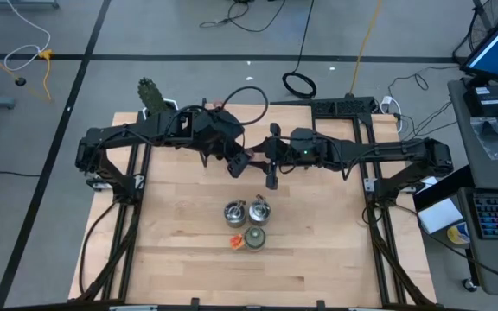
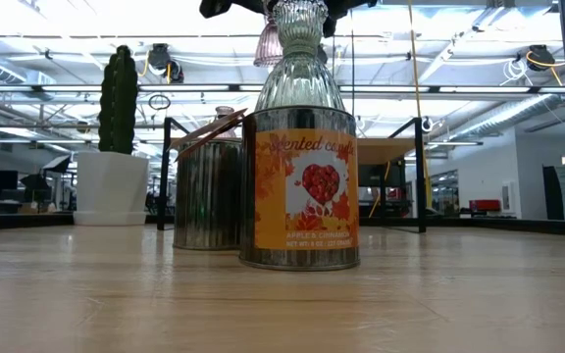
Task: Pick & Place candle stick holders
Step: Put the pink glass candle holder on the shelf
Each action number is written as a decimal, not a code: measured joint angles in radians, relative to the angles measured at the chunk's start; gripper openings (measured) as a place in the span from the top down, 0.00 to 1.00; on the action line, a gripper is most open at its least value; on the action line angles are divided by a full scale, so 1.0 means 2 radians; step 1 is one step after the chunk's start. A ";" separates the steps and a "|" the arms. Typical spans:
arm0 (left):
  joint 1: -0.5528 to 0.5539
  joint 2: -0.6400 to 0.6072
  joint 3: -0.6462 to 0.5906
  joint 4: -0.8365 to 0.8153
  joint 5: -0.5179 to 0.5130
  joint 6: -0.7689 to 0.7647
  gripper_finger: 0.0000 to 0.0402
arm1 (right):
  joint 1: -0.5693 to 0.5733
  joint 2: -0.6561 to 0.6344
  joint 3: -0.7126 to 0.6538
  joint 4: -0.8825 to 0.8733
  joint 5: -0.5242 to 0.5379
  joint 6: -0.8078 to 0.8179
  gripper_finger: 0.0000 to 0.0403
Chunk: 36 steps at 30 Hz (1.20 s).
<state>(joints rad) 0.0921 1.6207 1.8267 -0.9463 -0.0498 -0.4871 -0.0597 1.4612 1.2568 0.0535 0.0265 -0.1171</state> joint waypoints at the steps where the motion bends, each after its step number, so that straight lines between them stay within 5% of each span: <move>1: 0.000 0.000 0.000 0.000 0.000 0.005 0.61 | 0.000 0.000 0.000 0.000 0.000 0.000 0.68; 12: 0.000 0.000 0.000 0.007 -0.002 0.037 0.61 | 0.000 0.000 0.000 0.000 0.000 0.002 0.68; 27: 0.010 -0.021 0.000 0.003 -0.004 0.050 0.43 | 0.000 0.000 0.000 0.001 -0.001 0.000 0.68; 36: 0.018 -0.045 0.000 -0.005 -0.003 0.045 0.42 | -0.008 0.000 0.000 0.001 0.000 0.000 0.68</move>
<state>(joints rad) 0.1271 1.5307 1.8267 -0.9570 -0.0563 -0.3977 -0.0762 1.4616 1.2568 0.0559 0.0272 -0.1162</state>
